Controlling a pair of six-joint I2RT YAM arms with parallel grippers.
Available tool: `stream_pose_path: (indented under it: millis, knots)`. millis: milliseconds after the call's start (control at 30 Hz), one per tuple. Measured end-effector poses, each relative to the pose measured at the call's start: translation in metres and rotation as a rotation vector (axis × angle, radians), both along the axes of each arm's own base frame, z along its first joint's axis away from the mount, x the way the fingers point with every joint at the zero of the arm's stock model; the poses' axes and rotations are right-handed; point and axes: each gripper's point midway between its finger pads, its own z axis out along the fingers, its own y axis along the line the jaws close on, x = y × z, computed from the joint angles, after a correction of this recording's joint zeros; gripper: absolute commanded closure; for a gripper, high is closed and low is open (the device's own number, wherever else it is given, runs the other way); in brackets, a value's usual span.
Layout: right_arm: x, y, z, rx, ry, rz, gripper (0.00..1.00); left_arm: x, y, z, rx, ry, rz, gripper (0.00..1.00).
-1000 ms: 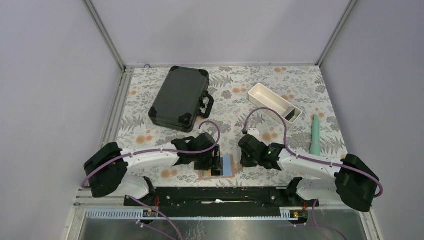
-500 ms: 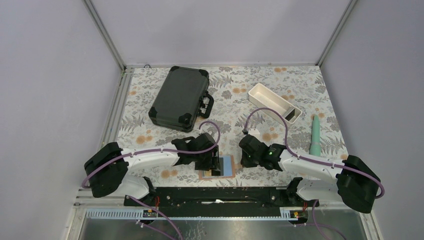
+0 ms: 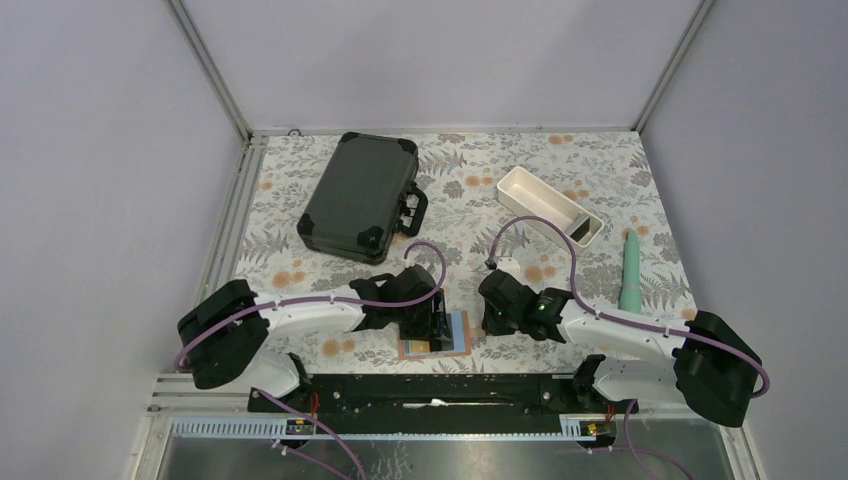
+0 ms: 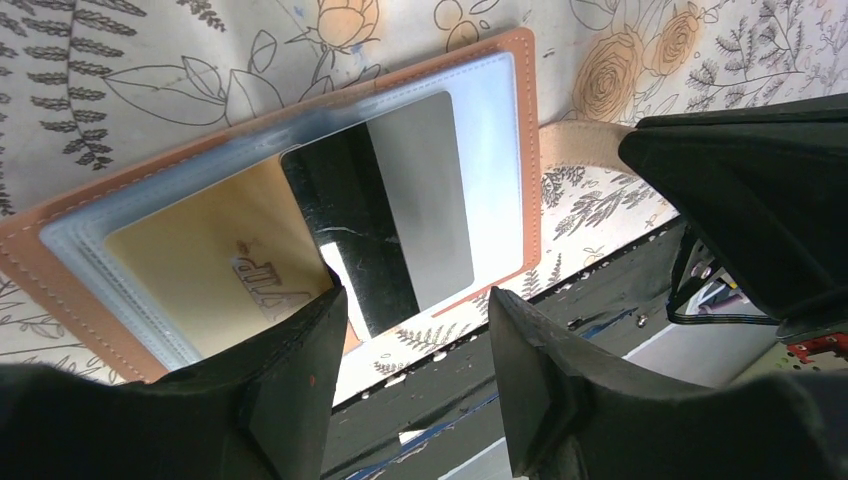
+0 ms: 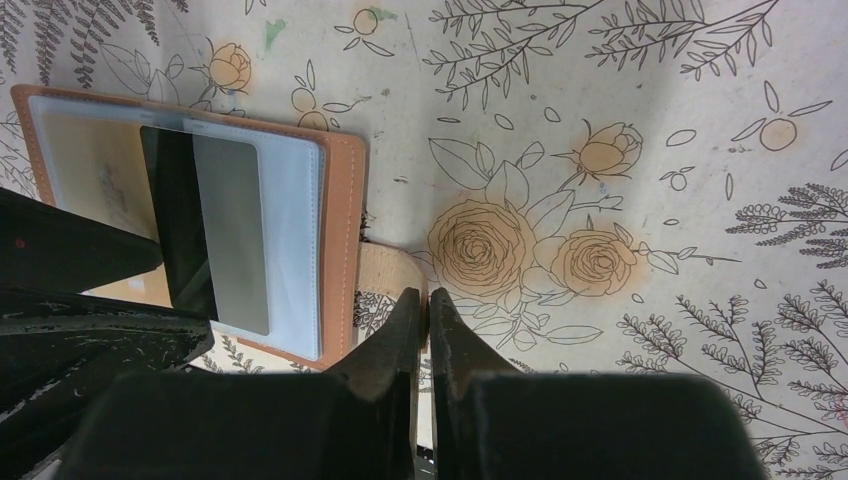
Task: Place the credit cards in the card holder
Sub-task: Insert the credit card into the card holder.
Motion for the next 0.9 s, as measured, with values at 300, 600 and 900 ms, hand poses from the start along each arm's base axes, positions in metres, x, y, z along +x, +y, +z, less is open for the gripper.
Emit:
stream_pose_path:
  millis: [300,600,900]
  knots:
    - [-0.001,-0.001,-0.001,-0.001,0.001,0.0,1.0,0.003,-0.01,-0.002,-0.031,-0.001,0.004,0.44]
    - [-0.001,-0.001,-0.001,0.001,0.0,0.0,1.0,0.005,-0.016,-0.003,-0.044,-0.011,0.002,0.45]
    - [0.0,0.0,0.003,0.017,-0.01,0.0,1.0,0.012,-0.022,0.002,-0.08,-0.051,0.005,0.45]
